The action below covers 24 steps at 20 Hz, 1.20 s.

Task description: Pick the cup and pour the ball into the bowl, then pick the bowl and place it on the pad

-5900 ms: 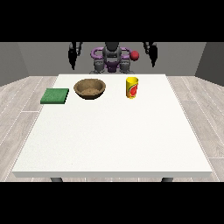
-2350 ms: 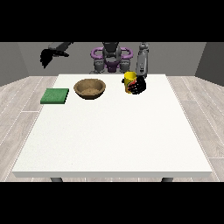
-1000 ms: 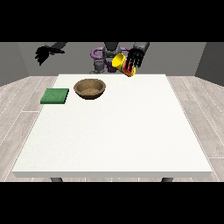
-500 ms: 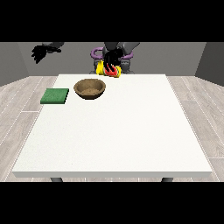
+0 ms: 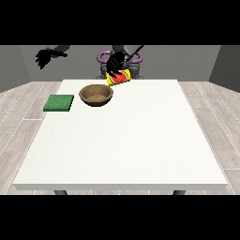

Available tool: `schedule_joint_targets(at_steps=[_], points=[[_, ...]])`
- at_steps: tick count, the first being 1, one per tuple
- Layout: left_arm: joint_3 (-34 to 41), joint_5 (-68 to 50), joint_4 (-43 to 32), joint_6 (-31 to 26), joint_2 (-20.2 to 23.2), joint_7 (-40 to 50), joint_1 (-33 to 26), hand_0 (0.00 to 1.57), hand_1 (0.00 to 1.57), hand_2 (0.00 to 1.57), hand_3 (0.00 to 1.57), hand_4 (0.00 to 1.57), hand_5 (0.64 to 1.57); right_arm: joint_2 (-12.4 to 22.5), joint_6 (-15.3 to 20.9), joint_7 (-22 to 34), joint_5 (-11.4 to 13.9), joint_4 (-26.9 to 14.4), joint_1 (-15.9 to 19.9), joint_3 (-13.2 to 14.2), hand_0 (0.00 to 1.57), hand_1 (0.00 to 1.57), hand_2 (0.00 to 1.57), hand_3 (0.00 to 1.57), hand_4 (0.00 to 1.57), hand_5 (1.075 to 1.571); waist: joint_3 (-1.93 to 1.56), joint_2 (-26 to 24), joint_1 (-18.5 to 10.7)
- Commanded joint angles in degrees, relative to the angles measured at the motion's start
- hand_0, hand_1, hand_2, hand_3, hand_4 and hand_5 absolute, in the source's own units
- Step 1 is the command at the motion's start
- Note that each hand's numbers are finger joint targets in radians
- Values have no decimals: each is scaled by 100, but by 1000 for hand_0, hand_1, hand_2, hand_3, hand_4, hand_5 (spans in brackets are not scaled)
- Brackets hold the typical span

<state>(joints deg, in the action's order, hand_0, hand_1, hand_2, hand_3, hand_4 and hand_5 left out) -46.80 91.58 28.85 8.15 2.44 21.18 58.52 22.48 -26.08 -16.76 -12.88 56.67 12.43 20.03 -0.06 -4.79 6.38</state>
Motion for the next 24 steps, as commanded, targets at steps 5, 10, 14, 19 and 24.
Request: schedule_joint_targets(at_steps=[5,10,14,19,24], points=[[96,468,329,-468,5,-439,232,1447,1447,1571,1571,1532,1135,-206,344,431,-85,-122,213,-4,0,0,0,0,0,1568,6,-24,-275],[2413,-1867,1000,1032,170,182,-453,1301,1301,1571,1571,1571,1190,-107,342,394,-77,29,-106,76,0,0,0,0,225,1565,78,29,-556],[3388,-3189,1561,1826,-73,-238,-1143,1023,1023,1257,941,1391,1300,-229,514,356,-22,148,-230,57,0,0,0,0,225,1565,95,50,-805],[4125,-5559,2385,2321,-237,-825,-2032,0,0,0,0,0,1541,-663,560,244,-37,332,65,-176,0,0,0,0,331,1568,156,868,-387],[4053,-7613,3335,1791,-242,-2311,-2655,0,0,0,0,0,1563,-1242,1309,204,297,479,324,-446,0,0,0,0,252,1571,70,1067,-628]])
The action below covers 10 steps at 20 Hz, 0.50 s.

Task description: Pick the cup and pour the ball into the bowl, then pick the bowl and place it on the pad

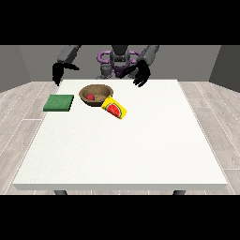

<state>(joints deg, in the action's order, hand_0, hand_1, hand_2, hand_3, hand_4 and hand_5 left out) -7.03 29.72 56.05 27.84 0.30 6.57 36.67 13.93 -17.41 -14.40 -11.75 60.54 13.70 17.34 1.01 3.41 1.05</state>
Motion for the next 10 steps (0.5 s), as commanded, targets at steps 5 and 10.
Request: schedule_joint_targets(at_steps=[5,10], points=[[214,-2198,868,-1352,-29,-1806,-1038,0,0,0,0,0,1564,-908,1202,-65,449,38,80,-301,0,0,0,0,309,1570,-91,188,-640],[524,-2291,819,-1647,201,-2122,-1309,0,0,0,0,0,1564,-944,1255,-353,368,-506,338,-312,0,0,0,0,315,1569,-101,169,-407]])
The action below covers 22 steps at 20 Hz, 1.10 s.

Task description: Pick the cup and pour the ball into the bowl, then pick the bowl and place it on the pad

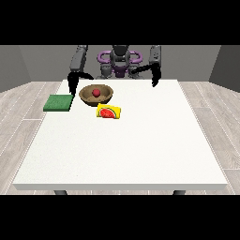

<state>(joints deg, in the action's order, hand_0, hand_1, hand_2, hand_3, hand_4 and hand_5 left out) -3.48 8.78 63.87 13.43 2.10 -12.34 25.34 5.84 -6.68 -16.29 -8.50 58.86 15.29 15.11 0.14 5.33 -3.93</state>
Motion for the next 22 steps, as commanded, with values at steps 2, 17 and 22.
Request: schedule_joint_targets(at_steps=[2,17,22], points=[[189,-231,181,-433,188,-356,-297,0,0,0,0,0,1564,-43,361,-222,78,-668,379,7,0,0,0,0,285,1567,-15,24,-56],[486,-373,704,-905,435,-194,-527,0,0,0,0,0,1565,-151,516,-1358,68,-2355,1038,-71,0,0,0,0,64,1562,-16,159,-98],[383,-460,1215,-1186,636,-10,-419,0,0,0,0,80,1571,62,1322,-844,88,-2926,522,308,1453,1453,1571,0,468,1512,-13,431,-580]])
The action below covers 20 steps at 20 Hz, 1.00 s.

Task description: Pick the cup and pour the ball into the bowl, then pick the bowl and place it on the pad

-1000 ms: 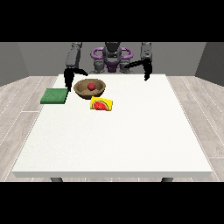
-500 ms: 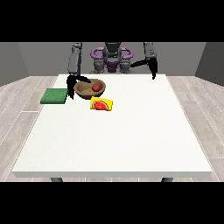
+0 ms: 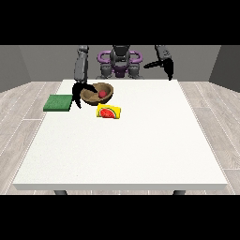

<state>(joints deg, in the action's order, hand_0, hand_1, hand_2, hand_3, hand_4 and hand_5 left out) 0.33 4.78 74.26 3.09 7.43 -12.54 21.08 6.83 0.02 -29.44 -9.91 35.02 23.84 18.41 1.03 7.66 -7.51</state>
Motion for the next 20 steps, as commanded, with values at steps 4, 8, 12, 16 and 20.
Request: schedule_joint_targets(at_steps=[4,8,12,16,20], points=[[-69,-120,243,-185,-32,0,267,0,0,0,0,568,1549,419,1816,467,1216,-453,-425,-519,1571,1571,1571,1570,920,1536,-77,423,-505],[-33,-144,35,-247,-3,-24,154,0,0,0,0,762,1507,493,2346,895,1572,-247,-478,-759,1571,1571,1571,1397,916,1565,-72,247,-471],[240,-335,-476,-389,120,-168,-155,0,0,0,0,955,1423,329,2571,2289,1828,107,-182,-1152,1571,1571,1571,1047,862,1567,-69,-604,-163],[656,-411,-1072,-331,355,-293,-487,0,0,0,0,989,1419,641,1949,3528,2002,538,236,-1531,1571,1571,1571,966,821,1564,-85,-1246,603],[489,-162,-1142,63,72,-165,-739,0,0,0,0,1005,1404,1043,1464,4616,1990,781,761,-1555,1571,1571,1571,891,807,1567,-95,-1694,812]])
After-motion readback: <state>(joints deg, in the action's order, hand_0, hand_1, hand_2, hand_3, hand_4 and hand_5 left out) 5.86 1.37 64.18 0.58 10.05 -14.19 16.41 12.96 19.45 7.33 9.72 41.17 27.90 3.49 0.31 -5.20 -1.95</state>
